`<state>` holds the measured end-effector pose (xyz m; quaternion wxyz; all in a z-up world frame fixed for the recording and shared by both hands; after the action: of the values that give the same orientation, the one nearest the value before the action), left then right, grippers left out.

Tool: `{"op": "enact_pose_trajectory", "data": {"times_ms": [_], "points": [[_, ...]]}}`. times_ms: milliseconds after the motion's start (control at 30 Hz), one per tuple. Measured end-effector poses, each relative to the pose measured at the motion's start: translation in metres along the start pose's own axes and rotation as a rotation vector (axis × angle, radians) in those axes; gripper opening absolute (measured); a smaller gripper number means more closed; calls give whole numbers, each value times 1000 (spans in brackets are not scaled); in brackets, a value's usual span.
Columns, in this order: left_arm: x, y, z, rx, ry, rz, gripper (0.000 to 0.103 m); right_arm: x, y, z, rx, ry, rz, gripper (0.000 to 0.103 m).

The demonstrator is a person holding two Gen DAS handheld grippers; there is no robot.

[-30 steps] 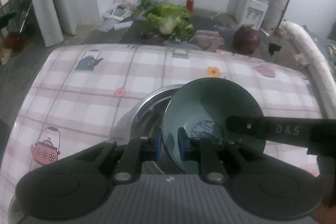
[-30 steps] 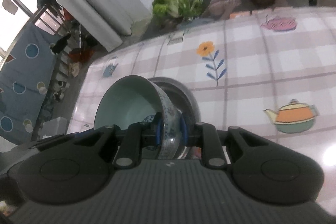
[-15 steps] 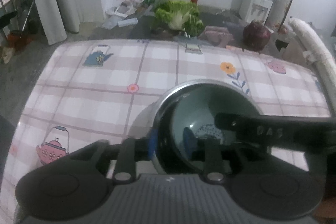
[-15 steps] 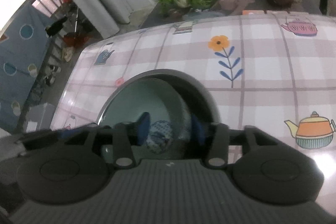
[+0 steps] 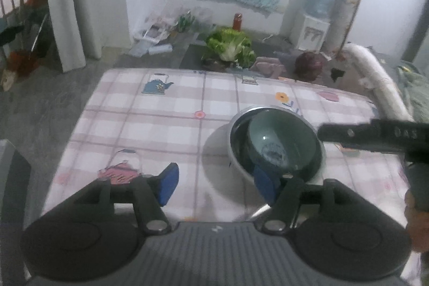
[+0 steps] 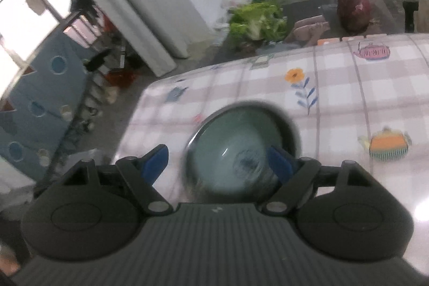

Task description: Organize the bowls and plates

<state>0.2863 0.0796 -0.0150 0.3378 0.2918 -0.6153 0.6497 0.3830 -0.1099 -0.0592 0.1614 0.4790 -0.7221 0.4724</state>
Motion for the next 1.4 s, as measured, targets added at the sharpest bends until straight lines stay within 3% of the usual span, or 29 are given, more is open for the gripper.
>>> {"op": "enact_pose_trajectory", "data": {"times_ms": [133,300,400,600,800,900,1033,1200,1300,1367,1400], "points": [[41,34,-7,-41,28,60,80,29,53,-14,2,-36,-29,82],[75,87,-16,13,94,89,82,63,116,-36,-25,-110,16,82],[86,115,-26,72,94,128,82,78,150,-50,-51,-159,60,82],[94,162,-50,130,-45,173,82,71,211,-78,-94,-242,40,82],[86,185,-87,186,-194,190,79,34,249,-97,-112,-231,-22,74],[80,189,-105,220,-222,197,77,12,259,-106,-117,-215,-56,66],[64,187,-120,229,-245,190,69,-5,262,-120,-97,-201,-63,64],[44,180,-128,200,-268,179,61,-25,261,-123,-128,-191,-81,55],[33,179,-131,196,-264,150,47,-33,256,-121,-148,-192,-69,46],[27,179,-132,197,-251,123,31,-39,251,-119,-158,-191,-60,43],[24,179,-132,201,-251,113,30,-41,250,-119,-163,-190,-57,39]]}}
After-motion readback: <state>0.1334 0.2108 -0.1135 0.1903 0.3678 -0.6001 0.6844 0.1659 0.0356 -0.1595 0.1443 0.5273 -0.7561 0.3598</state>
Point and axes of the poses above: each gripper's, at about its wrist camera, not at the fingertips, and x roughly against the way its jaws point, z to its right, y to its underside, the point moved 8 cm from there along -x, roughly the way its jaws point, and after that the axes turned 4 degrees about -z, right-handed, at the moved point
